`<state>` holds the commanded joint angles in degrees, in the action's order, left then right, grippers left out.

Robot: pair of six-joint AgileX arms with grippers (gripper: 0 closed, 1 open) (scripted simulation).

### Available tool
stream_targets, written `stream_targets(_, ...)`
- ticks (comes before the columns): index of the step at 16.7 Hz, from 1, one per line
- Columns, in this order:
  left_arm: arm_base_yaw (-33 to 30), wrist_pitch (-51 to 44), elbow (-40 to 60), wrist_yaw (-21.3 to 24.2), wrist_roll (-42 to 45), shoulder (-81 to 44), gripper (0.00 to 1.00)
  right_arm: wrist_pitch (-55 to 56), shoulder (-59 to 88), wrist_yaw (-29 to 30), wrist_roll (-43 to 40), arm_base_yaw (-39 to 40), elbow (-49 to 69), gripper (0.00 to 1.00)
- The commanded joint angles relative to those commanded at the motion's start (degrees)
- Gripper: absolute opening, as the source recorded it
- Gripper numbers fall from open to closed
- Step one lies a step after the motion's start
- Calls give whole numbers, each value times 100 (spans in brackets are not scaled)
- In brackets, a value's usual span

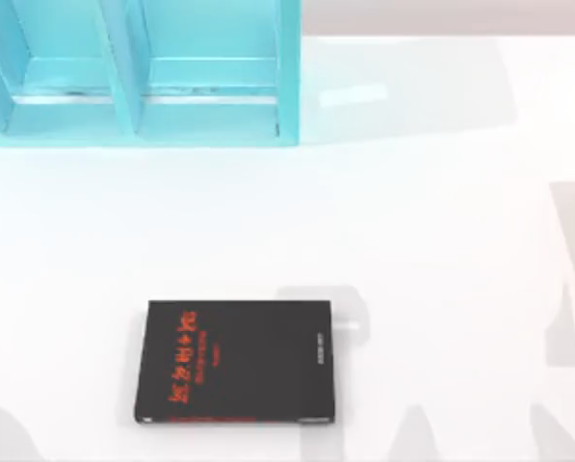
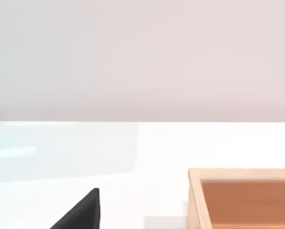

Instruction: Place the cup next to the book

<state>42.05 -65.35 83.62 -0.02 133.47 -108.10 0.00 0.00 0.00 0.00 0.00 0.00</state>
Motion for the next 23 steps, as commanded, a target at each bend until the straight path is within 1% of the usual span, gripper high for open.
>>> stream_targets(3,14,827,-599,1,16,-181,100,0,0,0,0,0,0,100)
stream_targets(5,23,1150,-882,1,29,-264,100,0,0,0,0,0,0,100)
stream_targets(10,25,1235,-960,1,32,-285,100,0,0,0,0,0,0,100)
stream_targets(23,25,1235,-960,1,32,-285,2,0,0,0,0,0,0,100)
